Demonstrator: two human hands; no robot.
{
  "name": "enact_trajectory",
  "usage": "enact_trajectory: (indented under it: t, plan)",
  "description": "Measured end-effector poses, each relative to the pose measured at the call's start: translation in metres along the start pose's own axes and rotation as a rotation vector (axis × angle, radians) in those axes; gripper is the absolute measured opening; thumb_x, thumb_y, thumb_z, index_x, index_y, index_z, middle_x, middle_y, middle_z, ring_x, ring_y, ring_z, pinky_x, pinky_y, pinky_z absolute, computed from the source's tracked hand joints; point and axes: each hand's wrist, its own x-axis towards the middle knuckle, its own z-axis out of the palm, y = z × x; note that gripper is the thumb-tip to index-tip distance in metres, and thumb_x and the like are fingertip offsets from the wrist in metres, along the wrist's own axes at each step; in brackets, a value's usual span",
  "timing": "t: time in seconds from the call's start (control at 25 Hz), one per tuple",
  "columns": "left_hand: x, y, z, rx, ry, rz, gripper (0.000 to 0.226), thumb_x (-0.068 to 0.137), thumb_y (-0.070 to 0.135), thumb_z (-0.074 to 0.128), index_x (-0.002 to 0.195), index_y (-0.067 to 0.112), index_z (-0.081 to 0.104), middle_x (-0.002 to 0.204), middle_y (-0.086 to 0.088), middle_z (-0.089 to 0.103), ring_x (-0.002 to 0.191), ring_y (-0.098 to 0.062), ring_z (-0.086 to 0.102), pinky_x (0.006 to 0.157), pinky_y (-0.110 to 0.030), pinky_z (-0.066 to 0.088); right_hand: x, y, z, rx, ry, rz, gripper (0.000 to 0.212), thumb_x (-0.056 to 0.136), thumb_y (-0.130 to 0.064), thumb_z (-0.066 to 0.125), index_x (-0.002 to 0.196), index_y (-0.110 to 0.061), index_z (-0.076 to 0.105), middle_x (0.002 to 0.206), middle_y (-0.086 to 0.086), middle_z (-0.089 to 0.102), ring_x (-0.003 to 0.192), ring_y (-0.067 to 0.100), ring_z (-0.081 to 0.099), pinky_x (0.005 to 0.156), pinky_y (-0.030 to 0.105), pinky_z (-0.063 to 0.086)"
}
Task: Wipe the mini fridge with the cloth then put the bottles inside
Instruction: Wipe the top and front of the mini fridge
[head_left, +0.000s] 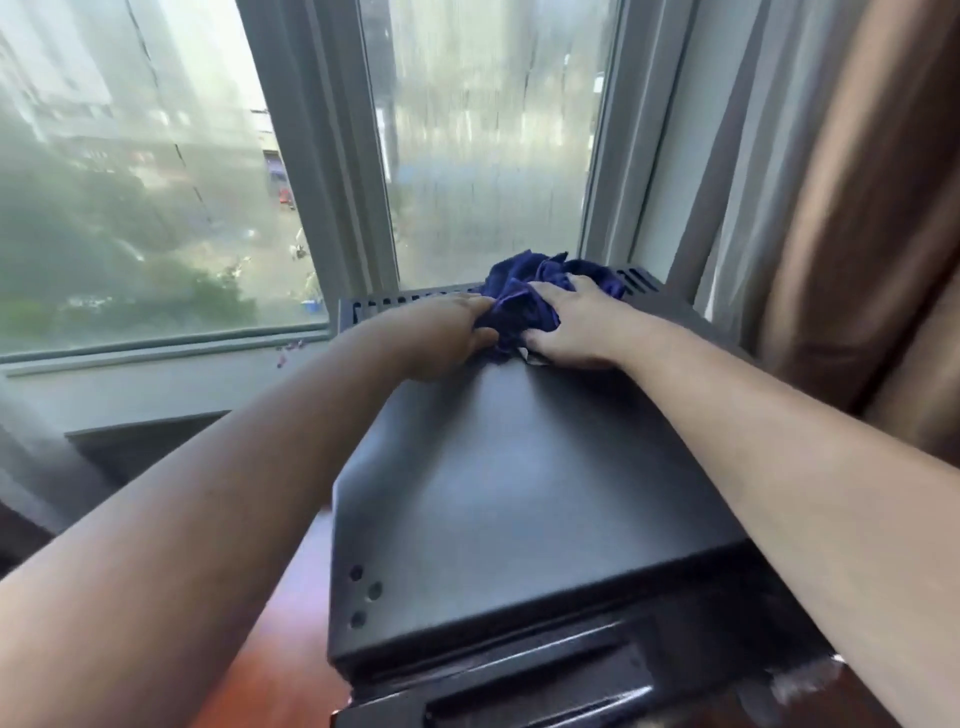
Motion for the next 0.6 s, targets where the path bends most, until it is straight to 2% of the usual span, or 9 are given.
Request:
enact_trajectory:
  t: [0.2,0.36,0.52,0.6]
  plan:
    - [-0.061,-0.048,0.006,-0.023,0.138,-0.021,0.036,0.103,0.032,0.05,0.134,0.014,0.058,0.144,-0.007,0.057,0.133,-0.028,0.051,0.111,-0.039,0.038,-0.006,-0.06,0.025,0.017,0.012,-0.144,0.064,0.094,-0.044,0.057,0.154,-0.036,0.035,0.157,0.016,0.033,0.147,0.037,0.033,0.122,0.041,0.025]
    - [-0.136,-0.04,0.018,-0.005,0.214,-0.047,0.05,0.094,0.046,0.043,0.132,0.019,0.06,0.142,-0.001,0.06,0.13,-0.026,0.055,0.109,-0.045,0.042,-0.053,-0.075,0.043,0.025,0.033,-0.274,0.064,0.089,-0.047,0.061,0.15,-0.038,0.042,0.147,0.009,0.042,0.14,0.035,0.042,0.12,0.042,0.033]
    - [-0.201,-0.01,0.029,-0.06,0.275,-0.039,0.041,0.099,0.032,0.059,0.139,0.023,0.06,0.141,0.001,0.061,0.125,-0.023,0.057,0.106,-0.03,0.04,-0.114,-0.071,0.053,0.02,0.071,-0.373,0.061,0.091,-0.047,0.061,0.148,-0.036,0.043,0.143,0.006,0.045,0.137,0.032,0.046,0.117,0.043,0.037]
    - [-0.228,0.014,0.034,-0.08,0.283,-0.042,0.045,0.097,0.038,0.058,0.14,0.024,0.06,0.14,0.005,0.063,0.123,-0.021,0.059,0.104,-0.028,0.04,-0.147,-0.062,0.057,0.013,0.1,-0.411,0.057,0.094,-0.046,0.06,0.148,-0.035,0.043,0.142,0.005,0.046,0.134,0.031,0.048,0.115,0.044,0.04]
